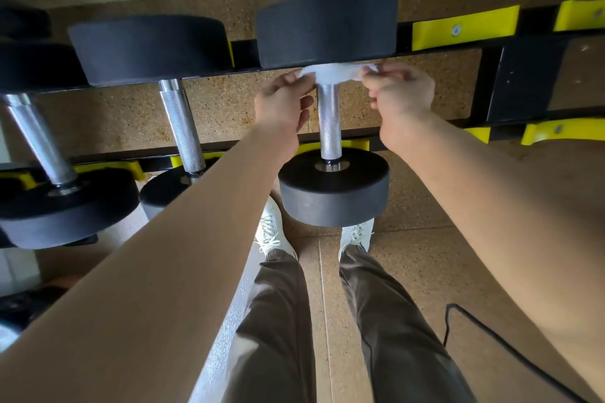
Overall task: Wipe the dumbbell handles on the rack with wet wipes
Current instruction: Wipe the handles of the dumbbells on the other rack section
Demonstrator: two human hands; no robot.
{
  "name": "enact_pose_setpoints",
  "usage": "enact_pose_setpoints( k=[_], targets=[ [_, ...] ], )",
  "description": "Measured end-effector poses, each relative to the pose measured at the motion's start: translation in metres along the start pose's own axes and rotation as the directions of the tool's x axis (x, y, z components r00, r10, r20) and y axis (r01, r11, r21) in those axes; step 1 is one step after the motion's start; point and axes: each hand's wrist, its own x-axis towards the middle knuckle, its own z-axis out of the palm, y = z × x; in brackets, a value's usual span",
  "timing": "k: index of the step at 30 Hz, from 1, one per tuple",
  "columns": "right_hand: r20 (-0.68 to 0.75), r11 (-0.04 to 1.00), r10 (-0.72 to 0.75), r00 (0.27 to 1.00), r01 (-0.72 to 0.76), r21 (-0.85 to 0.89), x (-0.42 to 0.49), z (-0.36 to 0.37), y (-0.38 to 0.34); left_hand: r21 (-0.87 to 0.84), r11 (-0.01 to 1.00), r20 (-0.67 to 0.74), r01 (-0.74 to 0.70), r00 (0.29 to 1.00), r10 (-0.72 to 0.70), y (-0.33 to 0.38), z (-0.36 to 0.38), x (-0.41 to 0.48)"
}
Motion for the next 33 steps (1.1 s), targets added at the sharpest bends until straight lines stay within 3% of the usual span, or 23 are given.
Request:
enact_pose_setpoints(
  k=[3,8,10,14,16,20,24,26,29,33],
  targets=[
    [0.062,0.997,0.011,0.998,-0.006,-0.078,0.006,-0.011,0.002,0.116,0.993,0.032,-0.029,0.999,0.025,-0.010,-0.011,-0.002],
    [0.369,0.947,-0.080,0.926,0.187,-0.262,-0.011,-0.010,0.011,0.299,0.953,-0.160,0.046,0.987,0.003,-0.026,-0.035,0.011],
    [0.365,0.935,-0.093,0.926,0.207,-0.289,-0.010,-0.013,0.016,0.369,0.929,-0.130,0.000,0.990,0.051,-0.029,-0.037,0.010],
    [0.229,0.946,-0.070,0.971,0.137,-0.293,-0.001,-0.029,0.029,0.474,0.855,0.066,-0.211,0.977,0.205,-0.027,-0.036,0.001],
    [0.262,0.935,-0.051,0.964,0.138,-0.325,-0.002,-0.032,0.036,0.535,0.808,0.090,-0.246,0.968,0.235,-0.030,-0.041,0.003],
    [0.439,0.847,0.008,0.898,0.228,-0.481,-0.014,-0.030,0.044,0.645,0.750,-0.010,-0.150,0.979,0.204,-0.040,-0.057,0.010],
    [0.398,0.672,0.086,0.913,0.242,-0.700,0.000,-0.043,0.056,0.834,0.509,0.171,-0.213,0.977,0.129,-0.040,-0.050,0.003],
    [0.336,0.609,0.092,0.937,0.214,-0.764,0.006,-0.048,0.059,0.840,0.489,0.222,-0.235,0.971,0.086,-0.040,-0.046,-0.002],
    [0.378,0.564,0.044,0.925,0.290,-0.773,0.003,-0.043,0.055,0.861,0.459,0.193,-0.221,0.975,0.107,-0.043,-0.049,0.001],
    [0.505,0.615,0.076,0.860,0.358,-0.703,-0.012,-0.030,0.053,0.946,0.316,-0.002,-0.076,0.970,0.241,-0.045,-0.052,0.003]
  ],
)
